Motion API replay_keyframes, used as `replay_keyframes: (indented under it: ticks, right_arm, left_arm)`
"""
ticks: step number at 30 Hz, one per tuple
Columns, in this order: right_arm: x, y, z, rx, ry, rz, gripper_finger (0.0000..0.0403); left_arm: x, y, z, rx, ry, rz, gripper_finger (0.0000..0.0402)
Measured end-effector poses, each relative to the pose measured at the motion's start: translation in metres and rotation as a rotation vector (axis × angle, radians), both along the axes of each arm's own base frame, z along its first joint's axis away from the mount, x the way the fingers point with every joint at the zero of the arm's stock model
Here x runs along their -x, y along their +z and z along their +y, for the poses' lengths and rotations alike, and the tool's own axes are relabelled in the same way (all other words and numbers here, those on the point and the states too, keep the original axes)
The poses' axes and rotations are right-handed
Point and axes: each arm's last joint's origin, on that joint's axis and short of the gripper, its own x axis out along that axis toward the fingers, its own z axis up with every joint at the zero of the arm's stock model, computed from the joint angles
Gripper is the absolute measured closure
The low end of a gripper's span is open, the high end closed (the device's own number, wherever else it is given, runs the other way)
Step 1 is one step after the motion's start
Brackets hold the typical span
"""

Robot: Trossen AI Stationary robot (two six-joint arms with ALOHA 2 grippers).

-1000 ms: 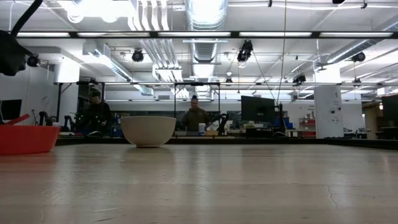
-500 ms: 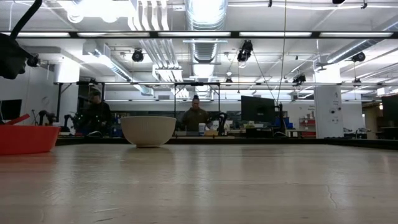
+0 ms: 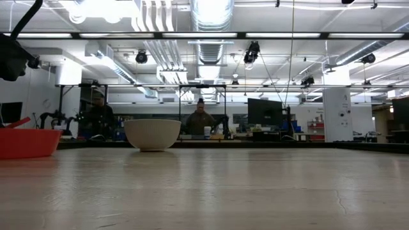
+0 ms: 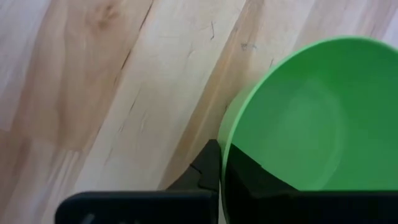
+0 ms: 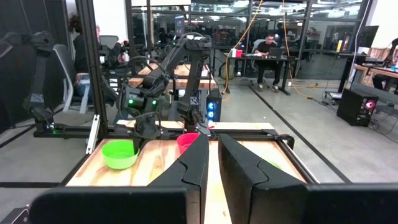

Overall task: Nest bowls inside each other
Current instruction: Stack the bottom green bowl on the top green bowl

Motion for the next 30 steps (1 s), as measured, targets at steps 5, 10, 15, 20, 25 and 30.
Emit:
replay_keyframes:
  ticks: [5,10,15,20,25,30]
  right_arm:
    - [0.0,0.0,0.0,0.0,0.0,0.0,0.0369]
    - [0.0,0.0,0.0,0.0,0.0,0.001,0.0369]
    - [0.0,0.0,0.0,0.0,0.0,0.0,0.0369]
    - [0.0,0.0,0.0,0.0,0.0,0.0,0.0369]
    - [0.0,0.0,0.0,0.0,0.0,0.001,0.0369]
    - [0.0,0.0,0.0,0.0,0.0,0.0,0.0369]
  left_arm:
    - [0.0,0.003,0.002,0.027,0.05,0.004,0.0397]
    - [0.0,0.01,0.006,0.035,0.08,-0.034,0.0398]
    - [0.001,0.02,0.014,0.059,0.132,-0.068,0.0398]
    - [-0.001,0.032,0.025,0.057,0.2,-0.087,0.0398]
    - [-0.005,0.05,0.036,-0.003,0.216,-0.142,0.0398]
    - [-0.008,0.068,0.049,-0.057,0.223,-0.155,0.0398]
